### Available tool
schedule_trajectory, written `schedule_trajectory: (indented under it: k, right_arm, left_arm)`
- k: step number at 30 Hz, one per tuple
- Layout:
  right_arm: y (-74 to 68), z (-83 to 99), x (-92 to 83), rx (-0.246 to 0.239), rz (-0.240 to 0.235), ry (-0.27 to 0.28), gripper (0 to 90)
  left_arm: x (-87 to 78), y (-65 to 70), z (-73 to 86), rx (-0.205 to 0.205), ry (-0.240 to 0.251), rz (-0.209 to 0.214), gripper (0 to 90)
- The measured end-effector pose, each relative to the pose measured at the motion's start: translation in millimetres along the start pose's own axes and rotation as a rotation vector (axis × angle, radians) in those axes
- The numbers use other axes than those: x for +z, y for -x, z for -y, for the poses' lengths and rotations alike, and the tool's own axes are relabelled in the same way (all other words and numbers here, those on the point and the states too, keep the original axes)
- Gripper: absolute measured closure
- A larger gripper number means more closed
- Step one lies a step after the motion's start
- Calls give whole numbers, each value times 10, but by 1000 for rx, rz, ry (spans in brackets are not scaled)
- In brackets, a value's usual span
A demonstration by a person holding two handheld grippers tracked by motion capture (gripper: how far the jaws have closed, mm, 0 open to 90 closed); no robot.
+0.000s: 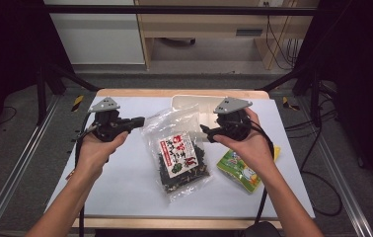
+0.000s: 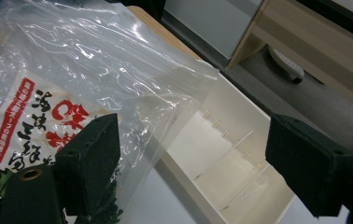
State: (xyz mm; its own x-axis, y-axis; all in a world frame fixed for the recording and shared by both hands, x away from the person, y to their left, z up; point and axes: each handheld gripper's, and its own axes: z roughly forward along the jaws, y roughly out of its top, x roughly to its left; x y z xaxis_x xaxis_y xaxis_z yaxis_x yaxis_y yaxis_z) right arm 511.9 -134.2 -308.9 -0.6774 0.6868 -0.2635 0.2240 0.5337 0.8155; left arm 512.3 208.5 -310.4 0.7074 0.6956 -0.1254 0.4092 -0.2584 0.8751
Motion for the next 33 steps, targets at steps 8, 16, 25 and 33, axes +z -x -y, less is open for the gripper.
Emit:
schedule_trajectory:
  k: [8,16,25,33]
  right_arm:
    - [160,-114,-25,-30,-36,-20,131]
    - [239,-189,-62,-47,-30,-24,147]
    - [258,-181,-116,-64,-44,-18,162]
    - [305,-219,-144,-84,-76,-20,159]
  left_arm:
    - [110,24,-187,23,-8,31,899]
    - [208,51,-338,33,-15,61,899]
    - [215,150,-425,62,-13,74,899]
    - [206,236,-486,75,-1,97,899]
